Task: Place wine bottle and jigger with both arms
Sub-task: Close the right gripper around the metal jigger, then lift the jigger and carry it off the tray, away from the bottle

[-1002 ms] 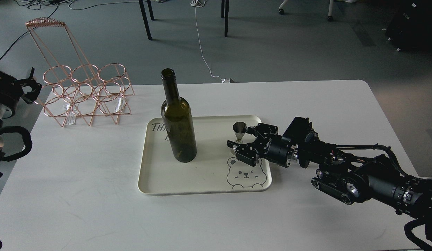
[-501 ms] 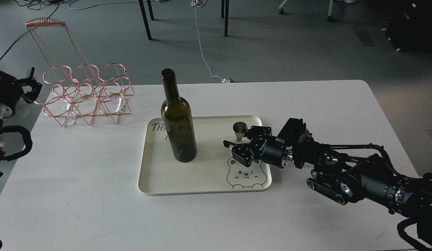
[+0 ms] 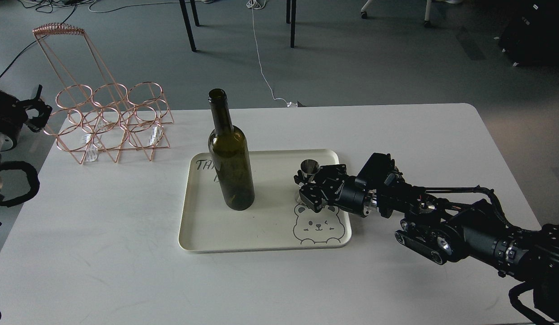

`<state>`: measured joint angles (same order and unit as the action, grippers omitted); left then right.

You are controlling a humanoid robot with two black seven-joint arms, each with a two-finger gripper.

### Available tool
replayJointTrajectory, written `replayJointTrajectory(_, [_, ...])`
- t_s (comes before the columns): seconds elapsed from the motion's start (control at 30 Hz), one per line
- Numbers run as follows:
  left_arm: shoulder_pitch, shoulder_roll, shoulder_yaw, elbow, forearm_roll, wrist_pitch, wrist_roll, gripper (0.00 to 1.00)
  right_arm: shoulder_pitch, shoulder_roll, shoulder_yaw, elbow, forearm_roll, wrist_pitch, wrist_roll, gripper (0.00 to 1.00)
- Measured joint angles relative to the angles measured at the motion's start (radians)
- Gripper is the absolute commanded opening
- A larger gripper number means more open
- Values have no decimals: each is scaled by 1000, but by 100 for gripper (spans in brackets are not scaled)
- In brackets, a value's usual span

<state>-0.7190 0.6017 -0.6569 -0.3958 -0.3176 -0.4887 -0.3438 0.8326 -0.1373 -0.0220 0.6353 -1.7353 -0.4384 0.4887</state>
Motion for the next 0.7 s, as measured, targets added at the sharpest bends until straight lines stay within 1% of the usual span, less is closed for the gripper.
replayJointTrajectory(0.1, [-1,0,-1,0,0,0,-1,98,-2,1,0,-1,0,-8,0,7])
replayJointTrajectory(0.53, [-3,1,-3,0,-1,0,-1,98,16,2,1,19,1,-33,0,7])
replayJointTrajectory(0.7, [-5,3,-4,0,-2,0,-1,98,43,-31,5,45,8,-49,0,7])
